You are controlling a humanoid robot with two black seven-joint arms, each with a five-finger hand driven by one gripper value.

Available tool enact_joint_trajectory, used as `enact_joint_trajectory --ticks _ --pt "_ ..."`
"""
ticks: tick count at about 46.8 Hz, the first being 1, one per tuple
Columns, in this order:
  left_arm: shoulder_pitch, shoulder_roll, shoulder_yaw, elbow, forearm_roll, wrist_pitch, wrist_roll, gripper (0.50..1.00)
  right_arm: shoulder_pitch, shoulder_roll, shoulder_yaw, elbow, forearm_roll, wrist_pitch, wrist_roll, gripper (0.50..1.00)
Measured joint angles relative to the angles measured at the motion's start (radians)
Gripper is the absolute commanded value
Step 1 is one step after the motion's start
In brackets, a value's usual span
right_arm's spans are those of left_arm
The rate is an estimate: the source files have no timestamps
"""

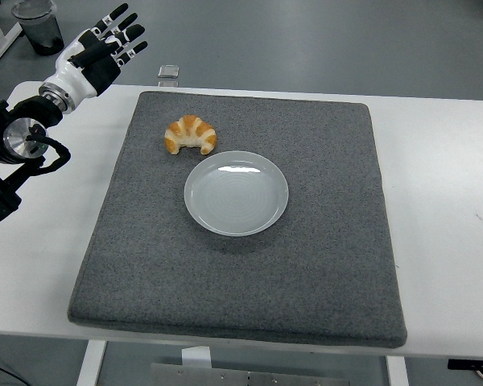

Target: Place the bread on the plate

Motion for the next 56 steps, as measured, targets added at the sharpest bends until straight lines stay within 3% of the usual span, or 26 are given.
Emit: enact_joint_trajectory --ticks 13,29,37,56 --pt "-0.016 0.043 0.016 0.0 0.264 -0.02 -0.016 0.99 0.003 0.0 0.0 0.0 0.001 0.001 0.0 0.932" --pt "-0.013 0.067 0.016 -0.002 0.674 -0.001 -0.017 0.988 0.003 0.0 0.0 0.0 0.001 0.001 0.0 0.932" --pt "-0.006 0.097 0.027 -0.056 0.885 -0.001 -0.059 0.979 0.003 0.0 0.0 0.0 0.001 0.001 0.0 0.932" --pt "-0.005 0.162 0.099 -0.189 1.337 0.083 -0.082 0.977 0.004 0.0 0.0 0.0 0.001 0.001 0.0 0.932"
